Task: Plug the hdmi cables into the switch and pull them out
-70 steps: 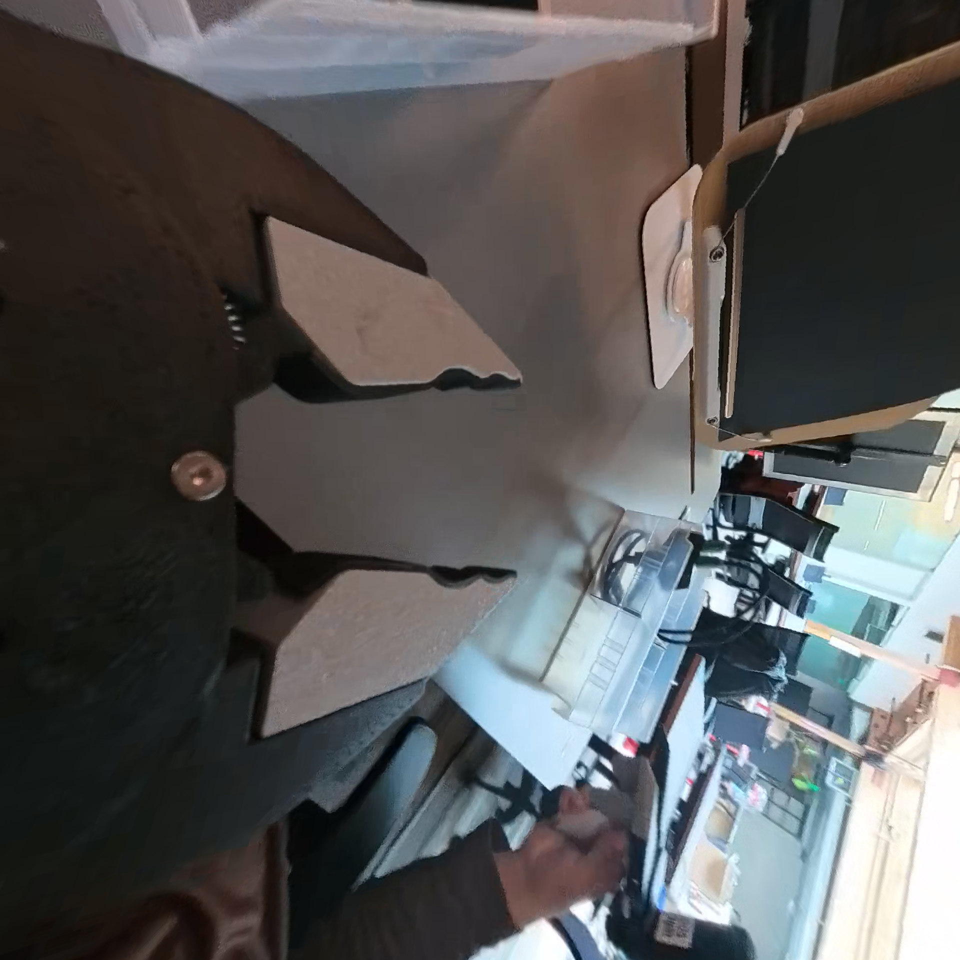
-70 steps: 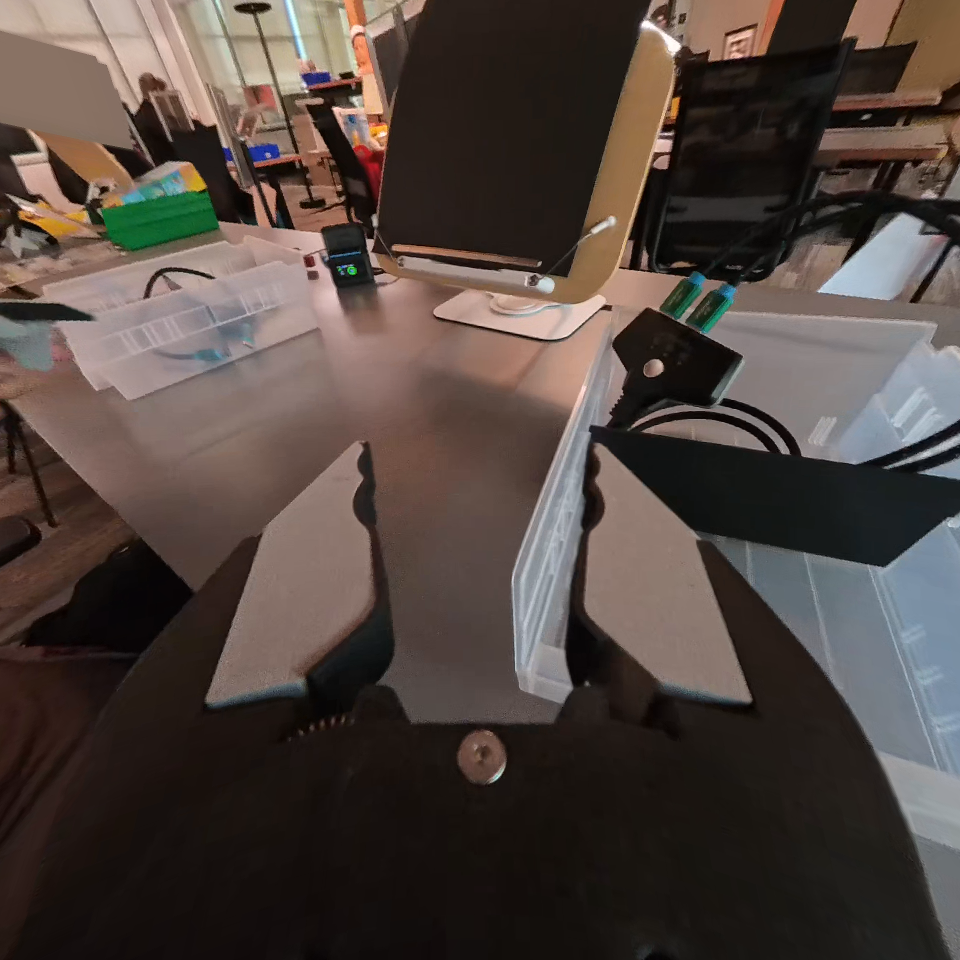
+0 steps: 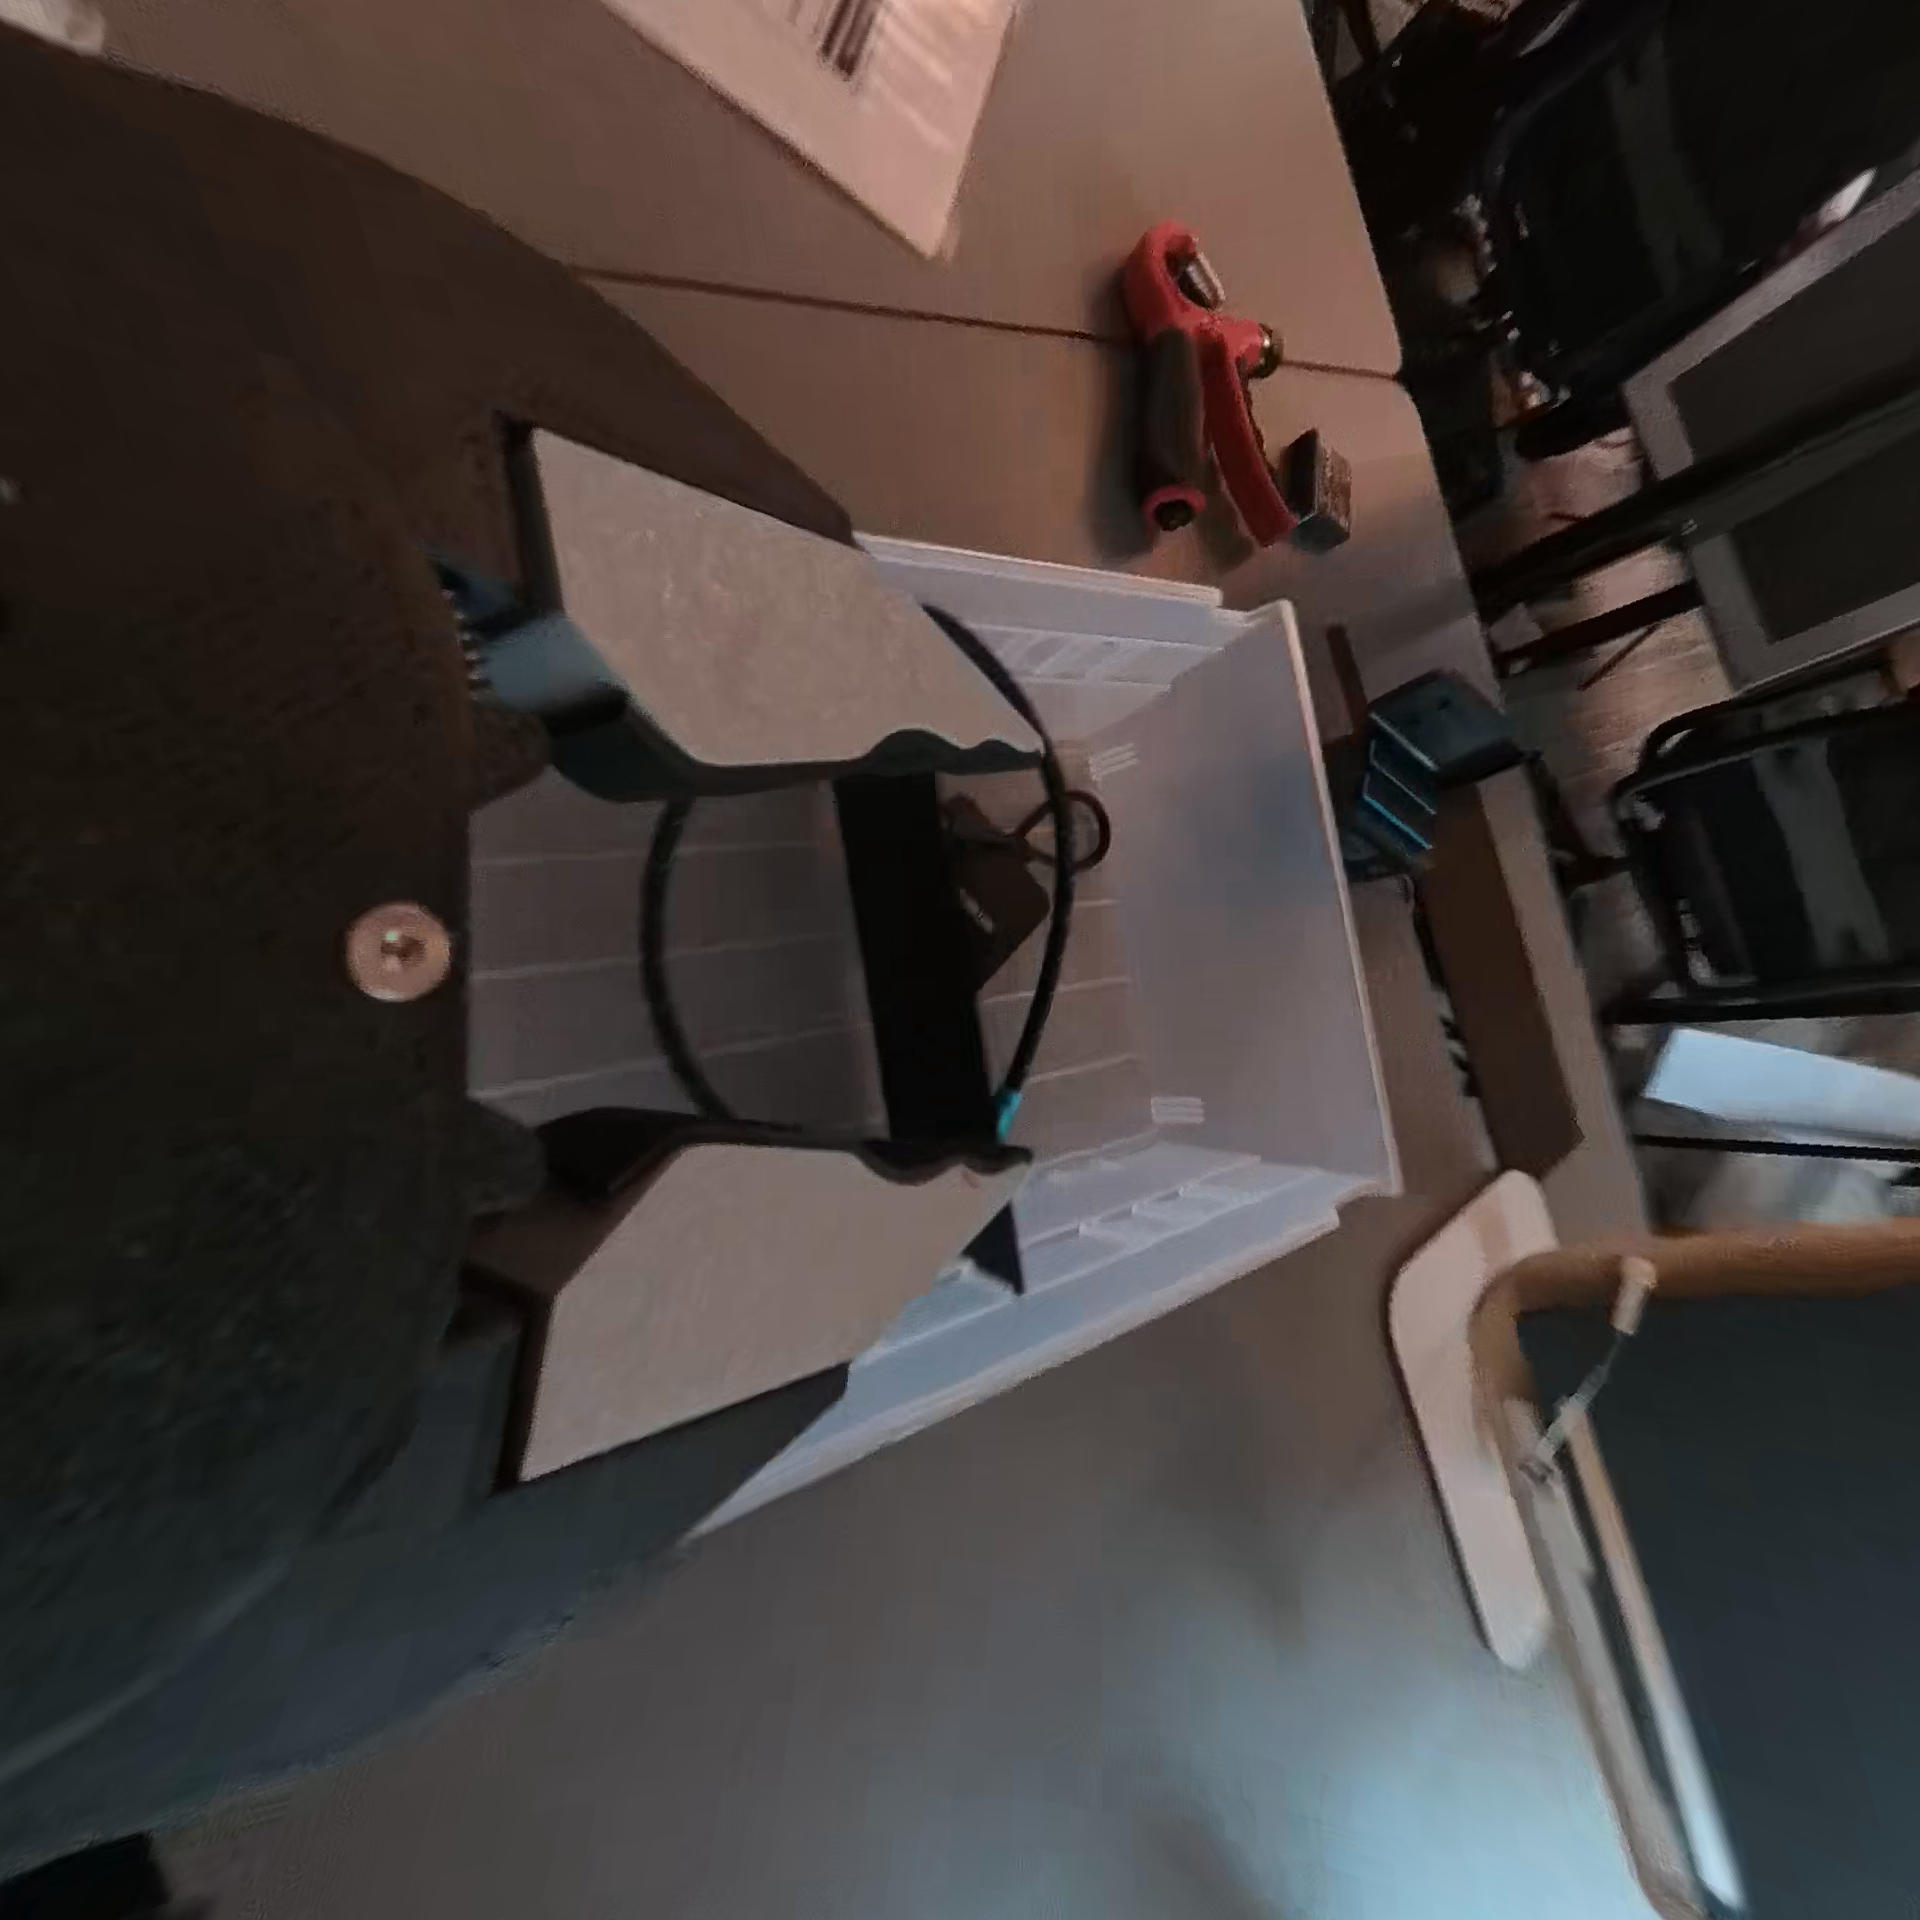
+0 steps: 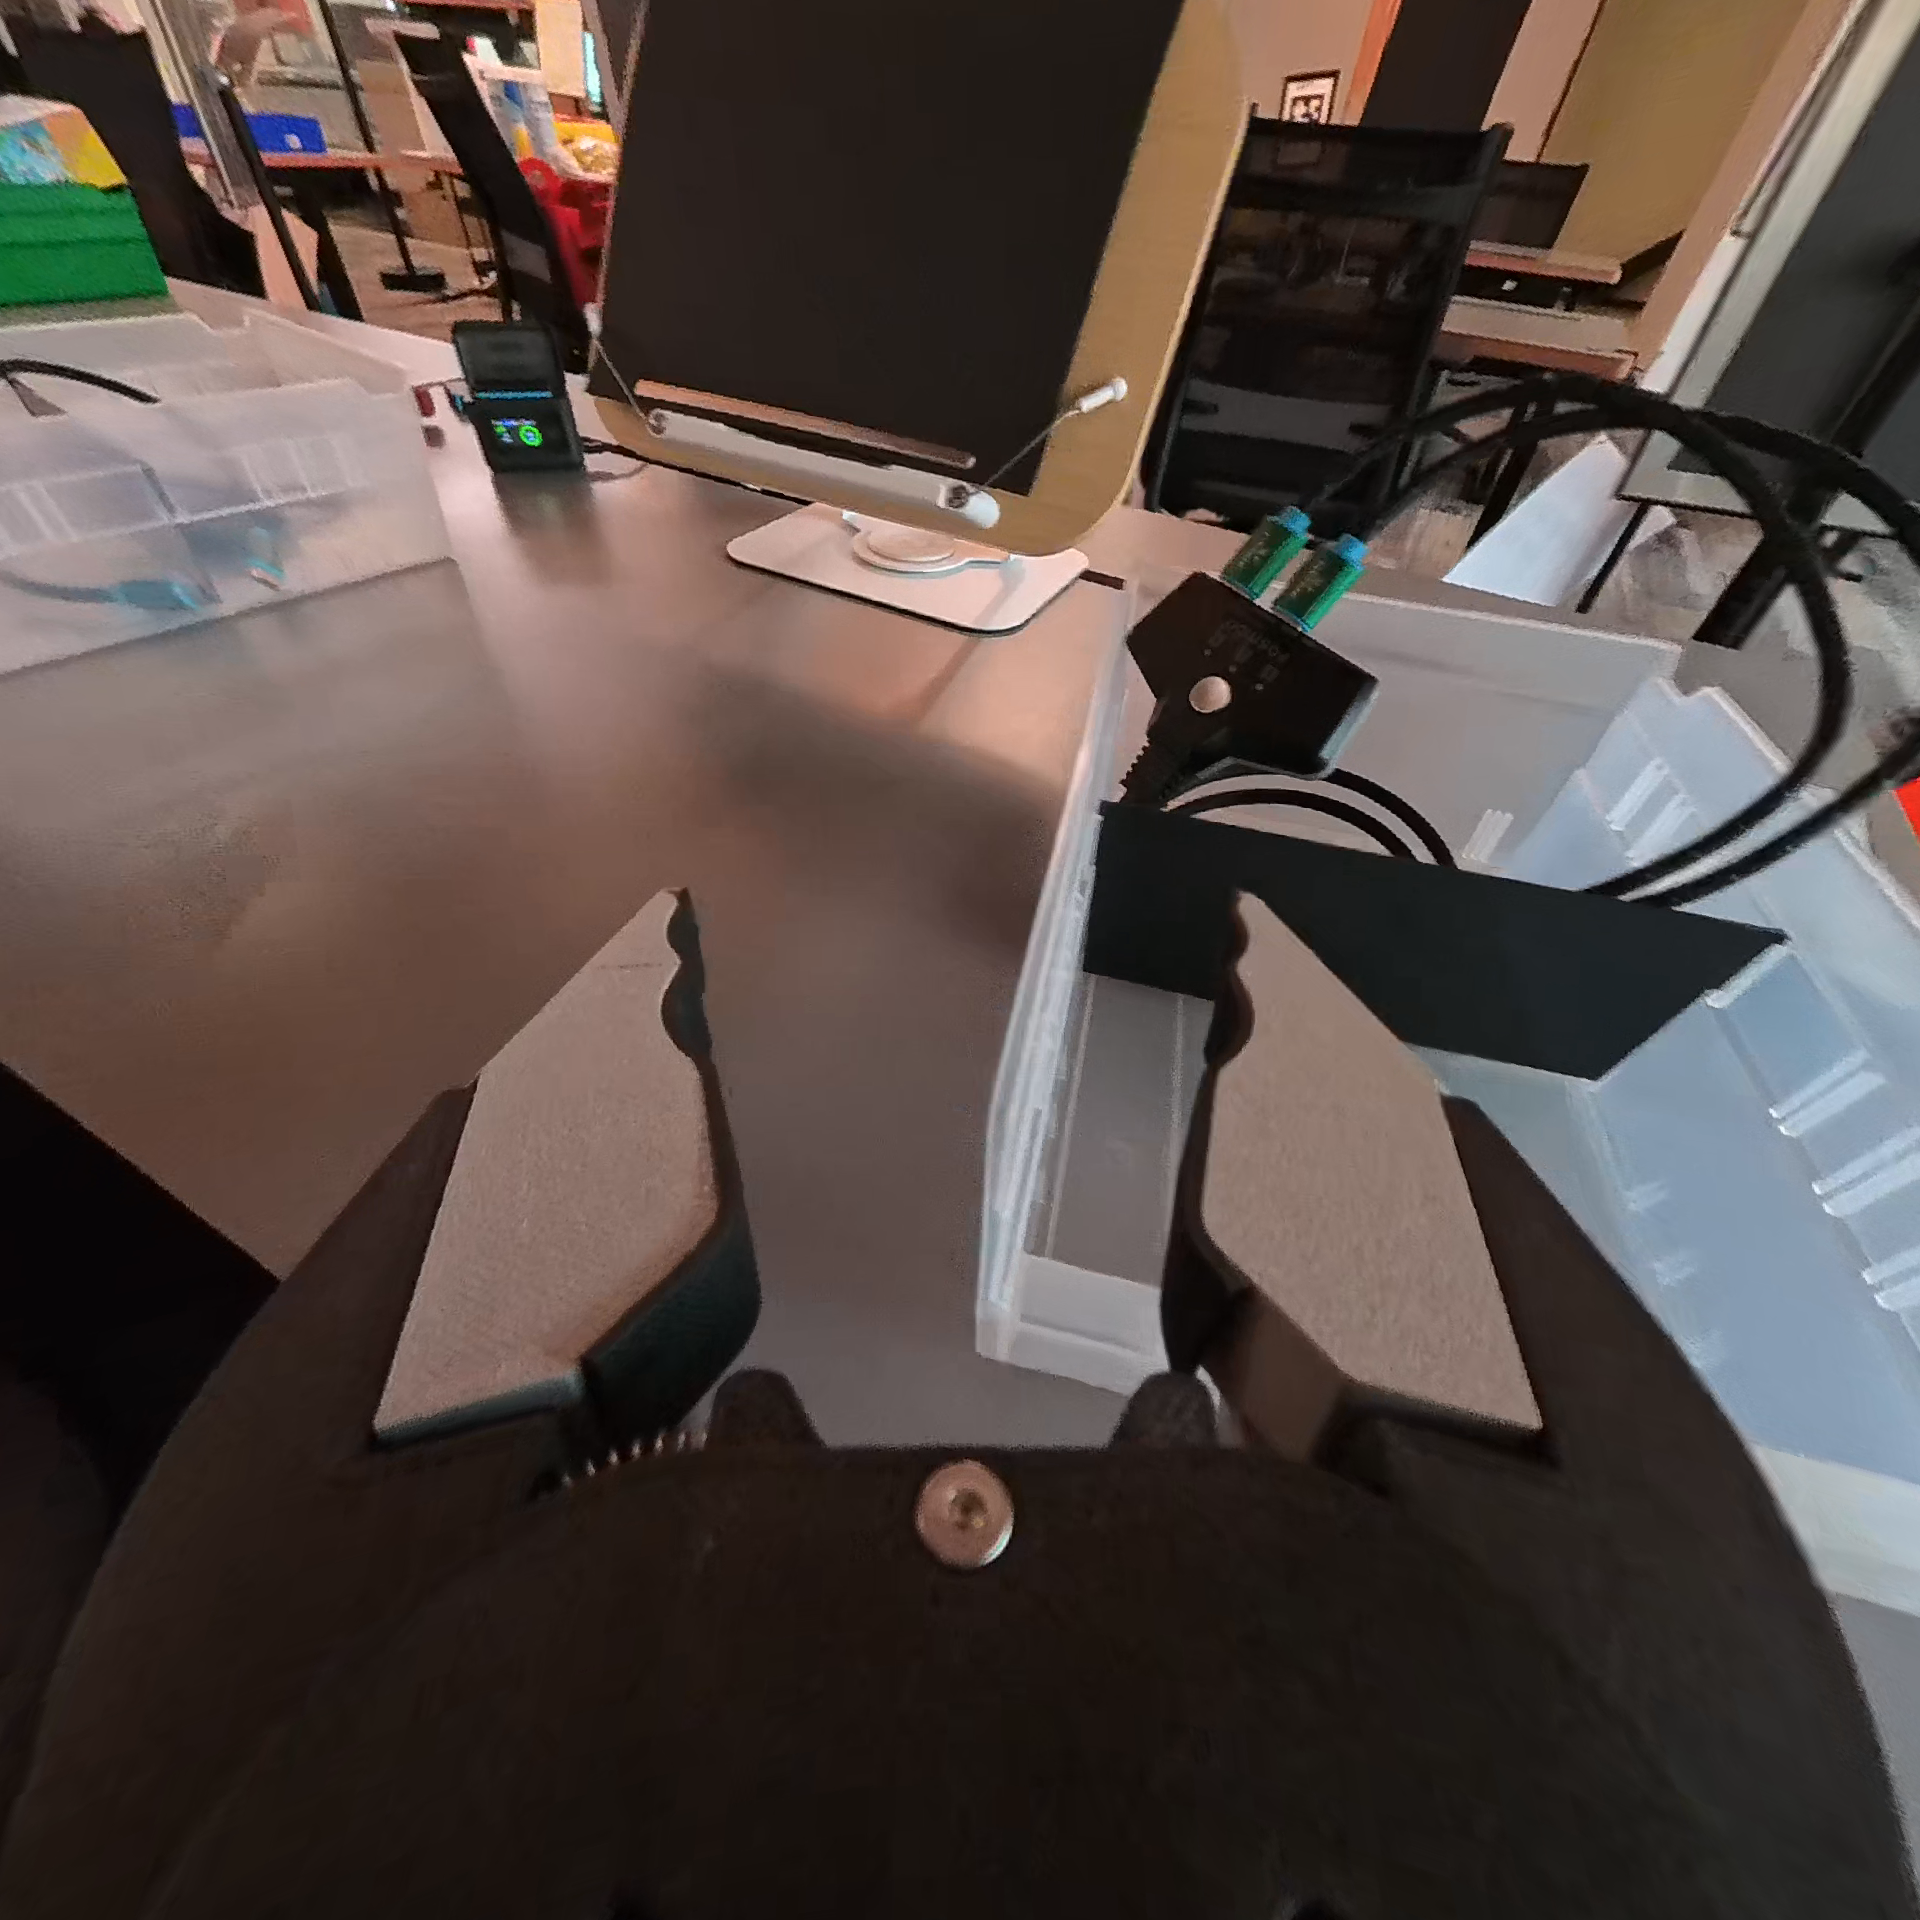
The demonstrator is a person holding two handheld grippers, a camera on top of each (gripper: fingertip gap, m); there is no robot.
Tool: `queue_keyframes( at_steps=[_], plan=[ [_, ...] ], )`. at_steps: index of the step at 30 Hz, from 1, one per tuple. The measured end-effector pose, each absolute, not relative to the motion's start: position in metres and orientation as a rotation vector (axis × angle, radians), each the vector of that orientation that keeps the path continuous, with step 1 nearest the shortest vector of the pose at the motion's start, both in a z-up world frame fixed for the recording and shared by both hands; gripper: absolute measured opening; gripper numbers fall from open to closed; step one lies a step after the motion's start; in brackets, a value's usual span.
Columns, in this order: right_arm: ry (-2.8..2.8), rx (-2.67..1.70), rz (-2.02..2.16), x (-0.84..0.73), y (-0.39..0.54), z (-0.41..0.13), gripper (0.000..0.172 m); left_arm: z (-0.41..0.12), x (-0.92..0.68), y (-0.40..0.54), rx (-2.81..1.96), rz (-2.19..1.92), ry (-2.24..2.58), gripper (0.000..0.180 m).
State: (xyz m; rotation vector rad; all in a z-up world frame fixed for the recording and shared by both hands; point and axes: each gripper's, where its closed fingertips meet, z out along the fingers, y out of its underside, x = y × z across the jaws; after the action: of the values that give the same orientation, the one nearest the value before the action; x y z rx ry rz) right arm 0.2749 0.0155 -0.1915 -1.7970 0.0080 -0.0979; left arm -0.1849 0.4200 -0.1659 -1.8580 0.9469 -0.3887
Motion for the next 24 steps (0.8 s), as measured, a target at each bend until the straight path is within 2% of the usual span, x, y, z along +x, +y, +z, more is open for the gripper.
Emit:
queue_keyframes(
  at_steps=[5, 9, 16, 17, 18, 20, 21, 24],
  plan=[
    [-0.043, -1.816, -0.043, 0.256, 0.033, -0.198, 0.093, -0.197, -0.147, 0.493, -2.007, -0.154, 1.106, 0.058],
    [-0.073, -1.877, -0.058, 0.253, 0.047, -0.211, 0.095, -0.248, -0.129, 0.522, -2.276, -0.144, 1.206, 0.068],
    [-0.117, -1.899, -0.067, 0.248, 0.061, -0.213, 0.096, -0.307, -0.137, 0.549, -2.495, 0.181, 1.428, 0.064],
    [-0.127, -1.892, -0.080, 0.247, 0.060, -0.209, 0.096, -0.311, -0.133, 0.546, -2.507, 0.171, 1.468, 0.061],
    [-0.134, -1.885, -0.093, 0.246, 0.058, -0.205, 0.096, -0.312, -0.127, 0.543, -2.512, 0.128, 1.492, 0.041],
    [-0.140, -1.868, -0.107, 0.245, 0.054, -0.198, 0.096, -0.314, -0.126, 0.546, -2.520, 0.150, 1.500, 0.024],
    [-0.143, -1.859, -0.105, 0.244, 0.052, -0.194, 0.096, -0.314, -0.129, 0.550, -2.508, 0.197, 1.493, 0.008],
    [-0.141, -1.836, -0.113, 0.245, 0.043, -0.188, 0.095, -0.315, -0.133, 0.549, -2.509, 0.234, 1.495, 0.005]
  ],
)
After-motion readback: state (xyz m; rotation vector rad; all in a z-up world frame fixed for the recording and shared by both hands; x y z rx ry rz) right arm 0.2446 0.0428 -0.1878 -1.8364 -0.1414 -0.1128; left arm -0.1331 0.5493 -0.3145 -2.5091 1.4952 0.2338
